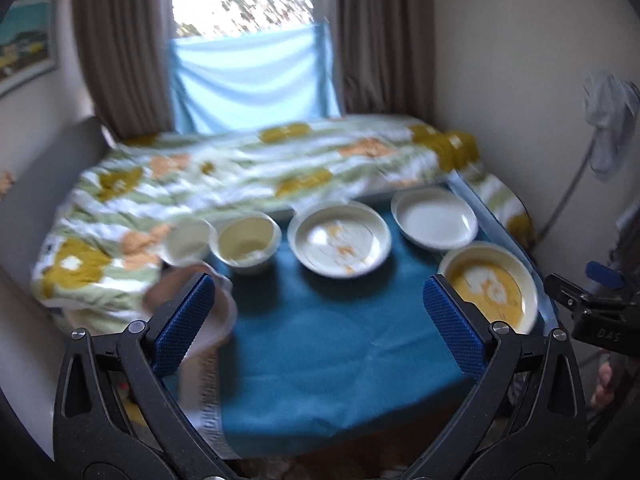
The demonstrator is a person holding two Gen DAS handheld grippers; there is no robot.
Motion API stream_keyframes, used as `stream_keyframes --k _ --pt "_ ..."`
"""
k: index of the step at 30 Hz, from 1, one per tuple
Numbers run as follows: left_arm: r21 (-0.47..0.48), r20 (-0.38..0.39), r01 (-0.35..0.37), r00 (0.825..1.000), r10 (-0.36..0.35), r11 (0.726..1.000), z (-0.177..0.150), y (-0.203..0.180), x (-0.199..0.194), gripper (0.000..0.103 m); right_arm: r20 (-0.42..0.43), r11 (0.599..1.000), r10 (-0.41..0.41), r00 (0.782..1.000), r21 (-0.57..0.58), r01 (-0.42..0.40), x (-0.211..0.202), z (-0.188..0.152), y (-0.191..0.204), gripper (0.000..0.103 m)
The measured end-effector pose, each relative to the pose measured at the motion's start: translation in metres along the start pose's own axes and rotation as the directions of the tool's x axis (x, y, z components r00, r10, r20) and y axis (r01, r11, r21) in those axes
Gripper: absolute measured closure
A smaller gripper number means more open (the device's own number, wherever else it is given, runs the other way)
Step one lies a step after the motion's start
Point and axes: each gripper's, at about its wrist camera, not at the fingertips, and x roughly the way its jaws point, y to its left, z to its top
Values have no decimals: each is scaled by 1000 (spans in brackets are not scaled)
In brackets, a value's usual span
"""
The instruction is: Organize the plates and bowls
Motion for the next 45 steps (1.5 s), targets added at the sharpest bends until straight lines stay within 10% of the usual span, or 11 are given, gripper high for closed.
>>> stream_keyframes --k 11,19,33,45 --pt "-6 -293 247 926 -238 969 -45 -89 122 2 -177 988 112 978 127 -91 64 -40 -100 18" --pt "-110 -430 236 864 -260 966 -62 -134 194 35 -259 971 235 937 94 -218 133 -19 -140 47" --pt "-239 -469 108 858 -212 965 -63 -159 248 76 -343 938 321 883 -14 -347 193 15 -170 91" --pt "-236 -465 47 872 -156 971 -58 -161 239 83 -385 932 297 874 -83 -353 200 21 -165 94"
